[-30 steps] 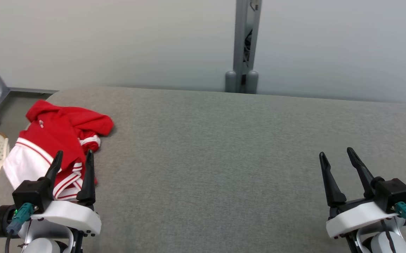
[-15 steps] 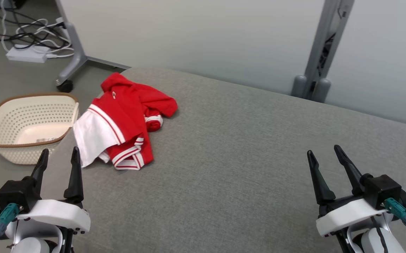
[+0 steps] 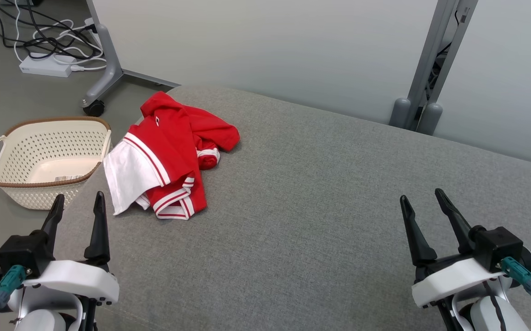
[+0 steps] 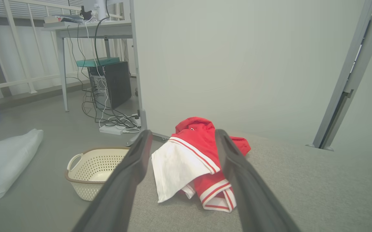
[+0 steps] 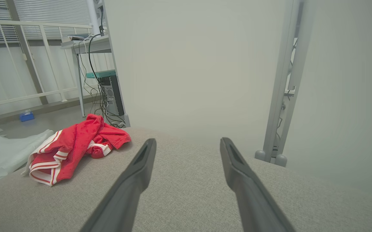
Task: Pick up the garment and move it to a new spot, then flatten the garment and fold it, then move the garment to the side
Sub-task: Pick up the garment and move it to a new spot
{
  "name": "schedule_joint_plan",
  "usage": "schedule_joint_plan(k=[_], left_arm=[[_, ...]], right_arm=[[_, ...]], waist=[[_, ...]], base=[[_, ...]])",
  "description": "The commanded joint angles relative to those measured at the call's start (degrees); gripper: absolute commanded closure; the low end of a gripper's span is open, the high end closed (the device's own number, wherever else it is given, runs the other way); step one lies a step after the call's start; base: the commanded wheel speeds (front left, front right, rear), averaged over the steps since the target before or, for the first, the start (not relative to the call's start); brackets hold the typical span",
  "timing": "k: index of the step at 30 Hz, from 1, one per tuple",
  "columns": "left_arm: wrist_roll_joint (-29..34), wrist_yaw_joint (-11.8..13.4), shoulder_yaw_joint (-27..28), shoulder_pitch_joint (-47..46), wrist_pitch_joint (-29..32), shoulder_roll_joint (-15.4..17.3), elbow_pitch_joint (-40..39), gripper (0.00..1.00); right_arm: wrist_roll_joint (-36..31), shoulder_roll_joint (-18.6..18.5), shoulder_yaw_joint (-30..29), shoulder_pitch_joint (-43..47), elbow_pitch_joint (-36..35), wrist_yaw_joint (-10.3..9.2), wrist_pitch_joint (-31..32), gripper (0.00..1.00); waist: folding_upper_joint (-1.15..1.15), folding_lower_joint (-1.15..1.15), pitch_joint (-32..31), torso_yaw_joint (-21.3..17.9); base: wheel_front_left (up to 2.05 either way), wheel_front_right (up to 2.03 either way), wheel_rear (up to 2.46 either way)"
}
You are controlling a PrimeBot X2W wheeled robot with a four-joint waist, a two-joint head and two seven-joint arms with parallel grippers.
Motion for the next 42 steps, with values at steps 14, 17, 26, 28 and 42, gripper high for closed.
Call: schedule_joint_plan(k=[14,17,26,28,42], left_arm=[[2.2,-0.1,-0.3,-15.9,3.9,4.3,-0.9,0.0],[1.1,-1.7,-0.9,-20.9,7.8,5.1,4.4,0.0],[-3.9,-7.1,-2.3,-30.0,16.4,4.3,26.9,0.0],[-4.7,-8.0,-2.6,-31.3,17.4,3.8,31.5,0.0],[-9.3,-12.1,-2.1,-38.5,21.2,1.9,53.0,0.0]], right_arm=[[-0.6,-1.3,0.6,-0.7,-0.8,0.0,-0.5,0.0],[-0.5,-1.6,1.3,-1.5,-1.2,0.0,-0.3,0.0],[0.0,-3.1,2.9,-3.6,-2.0,0.0,0.6,0.0],[-0.1,-3.6,3.2,-4.0,-2.5,0.0,1.2,0.0],[0.5,-6.7,5.5,-7.5,-6.7,0.0,3.7,0.0]], waist=[[0.0,0.0,1.1,-1.9],[0.0,0.0,2.2,-3.5],[0.0,0.0,7.6,-8.7],[0.0,0.0,9.0,-9.4],[0.0,0.0,18.2,-13.8]], base=[[0.0,0.0,0.0],[0.0,0.0,0.0],[0.0,0.0,0.0],[0.0,0.0,0.0],[0.0,0.0,0.0]])
